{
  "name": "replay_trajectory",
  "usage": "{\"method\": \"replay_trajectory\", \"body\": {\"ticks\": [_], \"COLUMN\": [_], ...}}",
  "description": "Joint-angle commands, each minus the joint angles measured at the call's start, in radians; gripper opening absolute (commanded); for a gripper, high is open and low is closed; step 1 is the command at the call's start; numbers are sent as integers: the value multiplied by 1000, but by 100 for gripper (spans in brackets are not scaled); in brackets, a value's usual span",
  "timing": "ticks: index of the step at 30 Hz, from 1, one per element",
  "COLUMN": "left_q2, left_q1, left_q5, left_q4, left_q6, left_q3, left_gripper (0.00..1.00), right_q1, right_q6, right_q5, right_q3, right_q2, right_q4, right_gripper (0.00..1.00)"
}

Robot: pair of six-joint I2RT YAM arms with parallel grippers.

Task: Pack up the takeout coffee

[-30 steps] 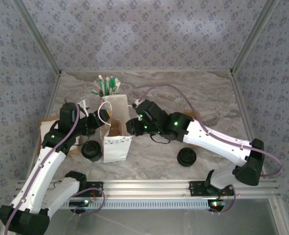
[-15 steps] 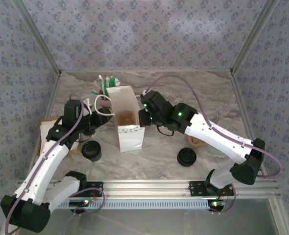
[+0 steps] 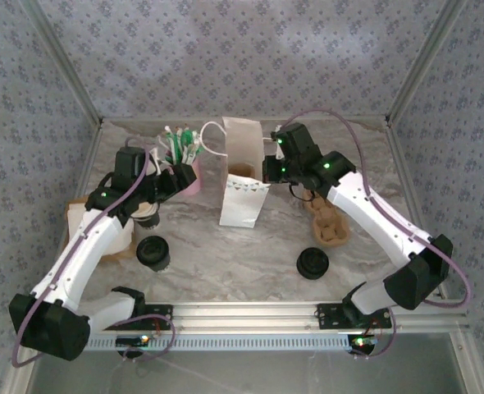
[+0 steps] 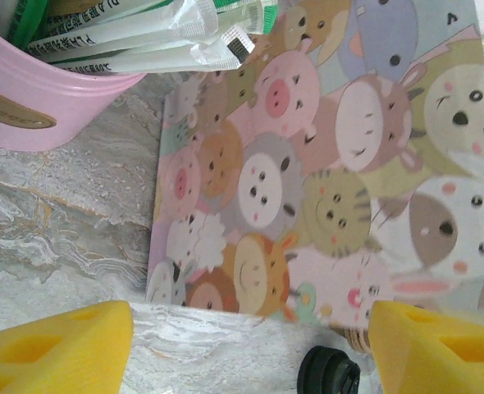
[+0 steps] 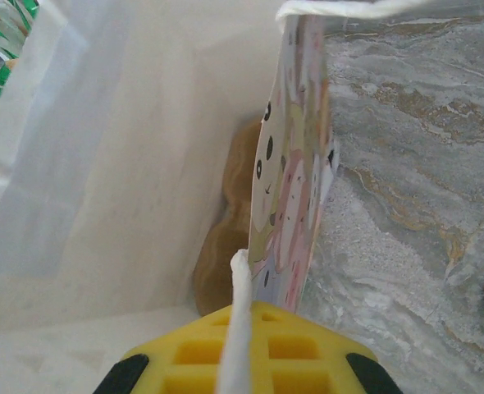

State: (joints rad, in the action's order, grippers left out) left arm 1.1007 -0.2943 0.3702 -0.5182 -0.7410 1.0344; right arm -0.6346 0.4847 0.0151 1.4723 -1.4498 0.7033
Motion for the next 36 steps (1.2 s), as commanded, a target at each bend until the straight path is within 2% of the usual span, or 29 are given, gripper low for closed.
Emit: {"method": "replay_trajectory", "body": {"ticks": [1,14,20,22,26,32,36], "left_q2": [-44,-147,-162,-169,-177,-220,-258], "left_q1": [0,1,1,1,1,1,1], "left_q5": [-8,-73,-76,-72,-53,-79,-95], "left_q4": [-32,-130,-145,-149,-167,-224,-238], "left_q6": [21,36,32,31,32,45,46], "left_q3": [26,47,40,45,76,109,112], "left_gripper": [76,80,87,89,92,98,100], "right_q1": [14,16,24,24,23,9,-17], "right_q6": [-53,-117,-118,-109,-86,-62,-47], "right_q5": [91,69,93,84,36,-12,-35], "right_q3": [28,128,100,79,44,-17,-54], "right_q2": [-24,-44,-49,-28,33,149,224], "right_q4": [25,139,139,130,118,122,138], "right_gripper": [0,3,28,33,51,70,75]}}
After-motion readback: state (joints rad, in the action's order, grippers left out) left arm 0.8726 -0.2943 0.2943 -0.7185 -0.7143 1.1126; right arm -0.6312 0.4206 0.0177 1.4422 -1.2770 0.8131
